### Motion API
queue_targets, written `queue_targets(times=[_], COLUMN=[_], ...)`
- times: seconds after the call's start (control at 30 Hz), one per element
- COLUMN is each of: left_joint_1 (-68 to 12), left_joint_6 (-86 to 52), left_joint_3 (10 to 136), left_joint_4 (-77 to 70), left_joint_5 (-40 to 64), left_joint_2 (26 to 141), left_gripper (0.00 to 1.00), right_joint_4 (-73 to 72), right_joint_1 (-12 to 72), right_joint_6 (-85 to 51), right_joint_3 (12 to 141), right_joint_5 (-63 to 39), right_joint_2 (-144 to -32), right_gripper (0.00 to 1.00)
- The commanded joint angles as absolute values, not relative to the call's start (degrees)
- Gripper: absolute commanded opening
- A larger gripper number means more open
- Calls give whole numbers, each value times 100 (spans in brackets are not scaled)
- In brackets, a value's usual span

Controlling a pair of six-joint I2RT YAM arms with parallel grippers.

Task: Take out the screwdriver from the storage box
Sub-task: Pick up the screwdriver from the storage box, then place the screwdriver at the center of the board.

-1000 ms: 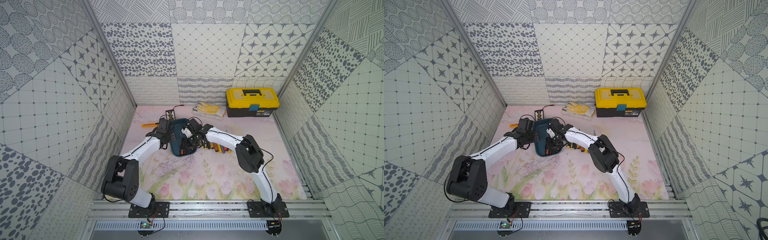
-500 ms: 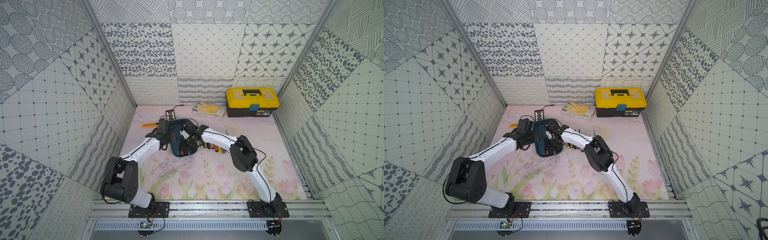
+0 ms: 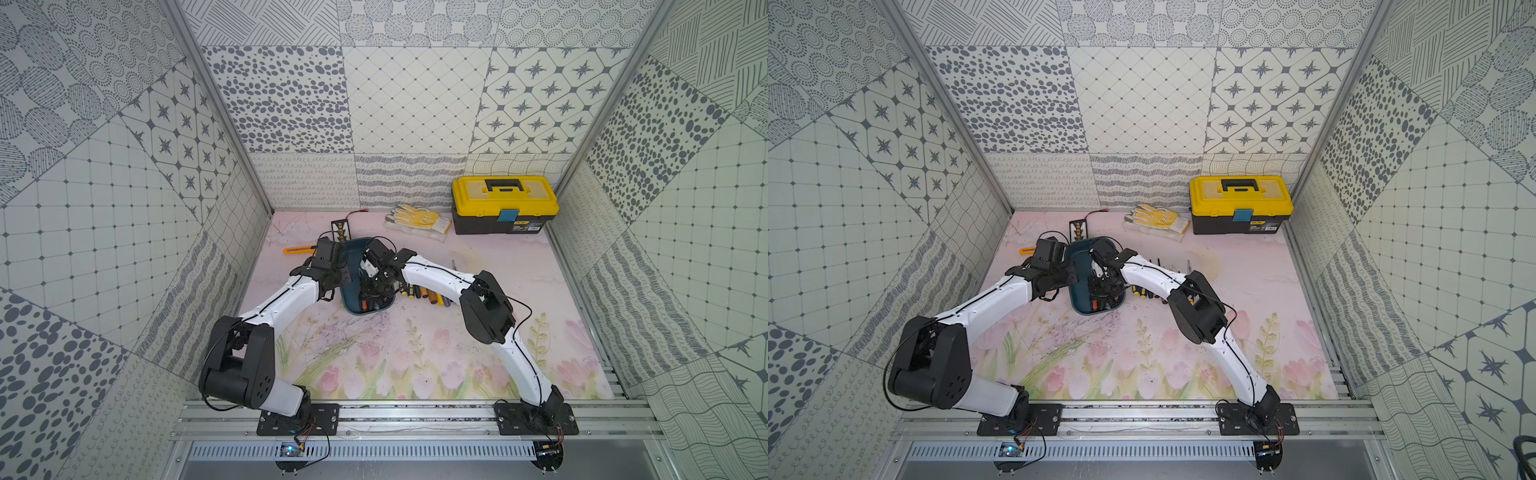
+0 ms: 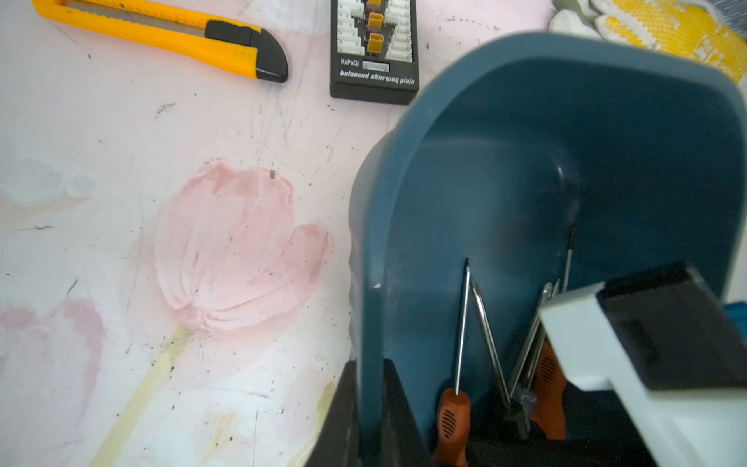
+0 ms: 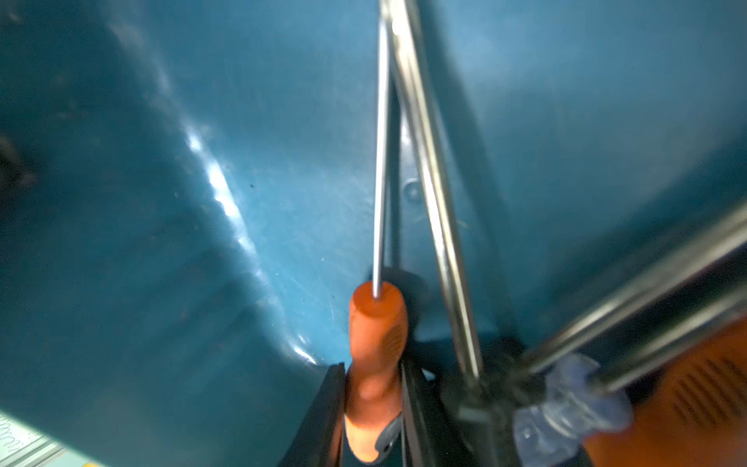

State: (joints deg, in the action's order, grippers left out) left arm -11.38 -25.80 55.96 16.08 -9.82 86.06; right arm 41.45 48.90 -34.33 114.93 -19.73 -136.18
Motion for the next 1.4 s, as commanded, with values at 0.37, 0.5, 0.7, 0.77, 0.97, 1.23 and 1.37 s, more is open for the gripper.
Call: queue_targets(times=[0.37, 0.5, 0.7, 0.77, 0.97, 1.23, 1.37], left_joint_1=[-1138, -1134, -1140, -1138, -1125, -1124, -1116], left_joint_6=[-2698, -2725, -2716, -2707, -2724, -2685, -2657], left_joint_3=[5680, 5671, 5686, 5691, 5746, 5827, 5825], left_joint_4=[1501, 1504, 1564, 1617, 1817, 2081, 2124], left_joint_5=[-1310, -1351, -1430, -1489, -1757, -1999, -2047], left_joint_2=[8587, 8595, 8580, 8569, 8550, 8466, 8410], left_gripper=[0, 0, 0, 0, 0, 0, 0], right_joint_4=[3129, 3105, 3101, 3096, 3110, 3845, 4529], right_joint_1=[4843, 4778, 4630, 4565, 4265, 3929, 3929], right_joint_6=[-3187, -3073, -2928, -2884, -2745, -2400, -2237], right_joint_3=[10723, 10718, 10689, 10644, 10469, 10638, 11045], right_joint_5=[-2260, -2250, -2198, -2159, -1989, -1655, -1314], right_joint_2=[-12620, -12418, -12168, -12067, -11798, -11927, -12299], right_gripper=[0, 0, 0, 0, 0, 0, 0])
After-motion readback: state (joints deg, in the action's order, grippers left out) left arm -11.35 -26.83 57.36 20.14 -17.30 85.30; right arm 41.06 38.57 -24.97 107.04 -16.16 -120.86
